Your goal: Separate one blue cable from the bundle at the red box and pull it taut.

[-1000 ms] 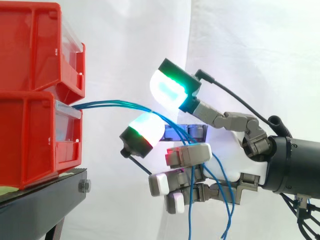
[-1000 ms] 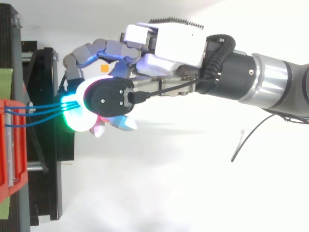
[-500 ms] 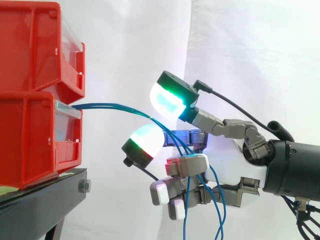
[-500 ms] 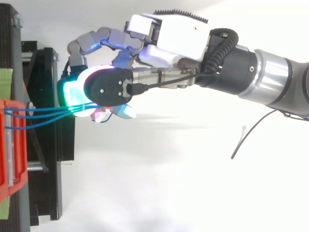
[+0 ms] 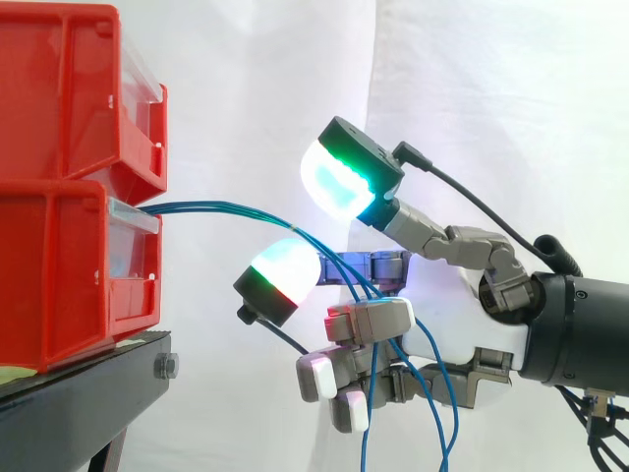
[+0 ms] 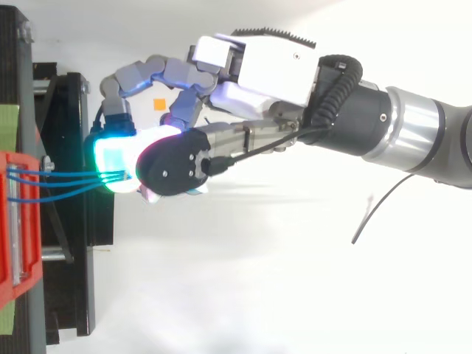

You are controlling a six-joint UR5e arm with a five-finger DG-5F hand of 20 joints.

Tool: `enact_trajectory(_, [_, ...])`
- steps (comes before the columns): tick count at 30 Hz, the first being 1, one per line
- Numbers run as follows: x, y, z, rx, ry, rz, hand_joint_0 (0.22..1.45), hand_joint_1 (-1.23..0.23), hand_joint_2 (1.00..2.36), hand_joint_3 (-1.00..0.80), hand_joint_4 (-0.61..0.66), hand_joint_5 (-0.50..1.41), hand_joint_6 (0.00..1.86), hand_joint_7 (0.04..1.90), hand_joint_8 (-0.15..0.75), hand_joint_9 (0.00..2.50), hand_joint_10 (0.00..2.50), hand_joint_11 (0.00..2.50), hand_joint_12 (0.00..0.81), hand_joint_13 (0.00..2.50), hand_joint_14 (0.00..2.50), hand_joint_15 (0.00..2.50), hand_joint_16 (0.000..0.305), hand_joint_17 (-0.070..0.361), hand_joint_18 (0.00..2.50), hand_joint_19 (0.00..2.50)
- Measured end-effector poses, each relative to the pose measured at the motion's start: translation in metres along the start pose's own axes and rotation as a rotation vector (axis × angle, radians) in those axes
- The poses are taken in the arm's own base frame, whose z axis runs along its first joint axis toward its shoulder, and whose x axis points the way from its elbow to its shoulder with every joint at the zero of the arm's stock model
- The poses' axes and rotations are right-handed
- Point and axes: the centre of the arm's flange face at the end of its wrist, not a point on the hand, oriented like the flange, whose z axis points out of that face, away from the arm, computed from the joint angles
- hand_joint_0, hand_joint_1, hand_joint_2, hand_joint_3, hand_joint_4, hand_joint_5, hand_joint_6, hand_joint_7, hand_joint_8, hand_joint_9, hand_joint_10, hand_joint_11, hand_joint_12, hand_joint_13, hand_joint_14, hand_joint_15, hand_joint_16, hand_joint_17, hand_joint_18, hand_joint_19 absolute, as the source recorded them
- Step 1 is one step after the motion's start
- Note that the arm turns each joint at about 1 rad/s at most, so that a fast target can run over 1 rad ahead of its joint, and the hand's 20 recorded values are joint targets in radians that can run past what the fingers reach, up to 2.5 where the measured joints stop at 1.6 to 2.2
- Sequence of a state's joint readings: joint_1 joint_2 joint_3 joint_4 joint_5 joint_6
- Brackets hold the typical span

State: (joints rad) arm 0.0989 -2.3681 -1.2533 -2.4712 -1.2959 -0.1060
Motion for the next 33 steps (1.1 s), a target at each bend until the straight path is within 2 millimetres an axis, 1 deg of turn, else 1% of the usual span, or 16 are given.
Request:
enact_trajectory(5, [0.0032, 0.0007, 0.0, -0.003, 0.003, 0.039, 0.57, -0.73, 1.0, -0.48, 0.07, -0.14, 0.73, 1.28, 0.294, 1.38, 0.03, 1.52, 0.409, 1.09, 0.03, 0.75, 0.056, 0.127, 0.97, 0.89])
enact_trajectory(8, [0.0039, 0.001, 0.0002, -0.005, 0.004, 0.051, 0.61, -0.75, 1.01, -0.35, 0.05, -0.14, 0.77, 1.28, 0.283, 1.38, 0.03, 1.54, 0.401, 1.09, 0.03, 0.75, 0.055, 0.123, 0.96, 0.89])
enact_trajectory(10, [0.0041, 0.0013, 0.0004, -0.007, 0.004, 0.055, 0.61, -0.76, 1.02, -0.29, 0.05, -0.15, 0.78, 1.29, 0.29, 1.39, 0.03, 1.56, 0.402, 1.09, 0.03, 0.75, 0.055, 0.124, 0.96, 0.89])
enact_trajectory(11, [0.0041, 0.0014, 0.0004, -0.007, 0.004, 0.055, 0.61, -0.77, 1.02, -0.26, 0.04, -0.15, 0.77, 1.35, 0.285, 1.38, 0.03, 1.56, 0.401, 1.09, 0.03, 0.76, 0.055, 0.123, 0.96, 0.89])
enact_trajectory(13, [0.0045, 0.0013, 0.0004, -0.007, 0.005, 0.056, 0.63, -0.8, 1.02, -0.22, 0.05, -0.16, 0.8, 1.32, 0.29, 1.37, 0.03, 1.55, 0.402, 1.08, 0.03, 0.76, 0.055, 0.125, 0.96, 0.87])
enact_trajectory(15, [0.005, 0.0016, 0.0005, -0.008, 0.006, 0.057, 0.64, -0.83, 1.02, -0.25, 0.06, -0.18, 0.83, 1.25, 0.286, 1.35, 0.03, 1.55, 0.399, 1.07, 0.03, 0.75, 0.055, 0.123, 0.94, 0.86])
enact_trajectory(17, [0.0051, 0.0018, 0.0005, -0.009, 0.006, 0.057, 0.65, -0.84, 1.0, -0.45, 0.06, -0.18, 0.84, 1.22, 0.29, 1.34, 0.03, 1.54, 0.396, 1.07, 0.03, 0.75, 0.054, 0.122, 0.94, 0.85])
enact_trajectory(18, [0.0052, 0.0019, 0.0006, -0.01, 0.007, 0.058, 0.66, -0.83, 1.0, -0.47, 0.06, -0.18, 0.84, 1.22, 0.29, 1.34, 0.03, 1.54, 0.397, 1.07, 0.03, 0.75, 0.055, 0.123, 0.94, 0.85])
enact_trajectory(19, [0.0052, 0.0019, 0.0006, -0.01, 0.007, 0.058, 0.61, -0.79, 1.0, -0.5, 0.07, -0.18, 0.84, 1.22, 0.29, 1.35, 0.03, 1.55, 0.395, 1.07, 0.03, 0.75, 0.055, 0.123, 0.94, 0.86])
enact_trajectory(21, [0.0054, 0.0018, 0.0007, -0.01, 0.007, 0.058, 0.56, -0.71, 1.0, -0.5, 0.07, -0.16, 0.84, 1.21, 0.299, 1.38, 0.03, 1.55, 0.401, 1.08, 0.03, 0.75, 0.055, 0.124, 0.95, 0.86])
enact_trajectory(24, [0.0056, 0.0019, 0.0007, -0.01, 0.008, 0.058, 0.54, -0.61, 1.0, -0.5, 0.08, -0.15, 0.83, 1.2, 0.304, 1.42, 0.03, 1.57, 0.403, 1.1, 0.03, 0.75, 0.056, 0.126, 0.98, 0.86])
enact_trajectory(27, [0.0057, 0.0019, 0.0007, -0.01, 0.008, 0.058, 0.62, -0.6, 1.0, -0.5, 0.06, -0.15, 0.82, 1.23, 0.292, 1.43, 0.03, 1.59, 0.393, 1.1, 0.03, 0.76, 0.053, 0.119, 0.96, 0.88])
enact_trajectory(28, [0.0057, 0.0019, 0.0007, -0.01, 0.008, 0.058, 0.63, -0.62, 1.0, -0.48, 0.05, -0.14, 0.83, 1.23, 0.292, 1.43, 0.03, 1.6, 0.395, 1.1, 0.03, 0.75, 0.053, 0.119, 0.96, 0.88])
enact_trajectory(30, [0.0057, 0.0016, 0.0006, -0.01, 0.008, 0.058, 0.63, -0.68, 1.01, -0.36, 0.04, -0.15, 0.83, 1.26, 0.299, 1.42, 0.03, 1.6, 0.399, 1.1, 0.03, 0.75, 0.053, 0.119, 0.96, 0.88])
enact_trajectory(32, [0.0057, 0.0019, 0.0007, -0.01, 0.008, 0.058, 0.63, -0.79, 1.02, -0.22, 0.03, -0.16, 0.85, 1.28, 0.297, 1.39, 0.03, 1.58, 0.399, 1.09, 0.03, 0.75, 0.054, 0.121, 0.96, 0.86])
enact_trajectory(33, [0.0057, 0.0018, 0.0007, -0.01, 0.008, 0.058, 0.65, -0.85, 1.02, -0.19, -0.01, -0.17, 0.86, 1.28, 0.29, 1.36, 0.03, 1.57, 0.396, 1.07, 0.03, 0.74, 0.053, 0.12, 0.93, 0.84])
